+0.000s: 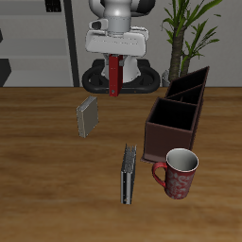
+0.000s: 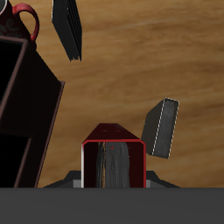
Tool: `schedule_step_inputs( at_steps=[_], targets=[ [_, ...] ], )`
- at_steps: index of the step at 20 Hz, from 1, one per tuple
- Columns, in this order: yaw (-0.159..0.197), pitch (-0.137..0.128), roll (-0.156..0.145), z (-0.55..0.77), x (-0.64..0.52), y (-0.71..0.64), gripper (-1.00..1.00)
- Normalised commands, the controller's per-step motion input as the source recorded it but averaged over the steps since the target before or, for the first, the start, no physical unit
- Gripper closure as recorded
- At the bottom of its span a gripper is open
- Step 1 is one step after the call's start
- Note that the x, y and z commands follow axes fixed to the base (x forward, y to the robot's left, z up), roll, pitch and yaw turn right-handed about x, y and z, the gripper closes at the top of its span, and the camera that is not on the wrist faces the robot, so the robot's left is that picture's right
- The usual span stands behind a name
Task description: Place the red book into the left desk caddy's front compartment
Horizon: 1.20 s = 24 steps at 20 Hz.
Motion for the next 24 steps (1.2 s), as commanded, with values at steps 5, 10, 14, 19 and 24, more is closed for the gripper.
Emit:
schedule_step_inputs(
  at_steps=[5, 10, 14, 19, 24],
  targets=[
    [-0.003, -0.014, -0.002, -0.03, -0.20, 0.13, 1.00],
    [-0.017, 0.000, 0.021, 0.03, -0.17, 0.18, 1.00],
    [-0.003, -0.008, 0.008, 0.06, -0.04, 0.09, 1.00],
    [-0.052, -0.005, 0.011, 0.05, -0.09, 0.16, 1.00],
    [-0.044, 0.007, 0.006, -0.02, 0.02, 0.23, 1.00]
  ],
)
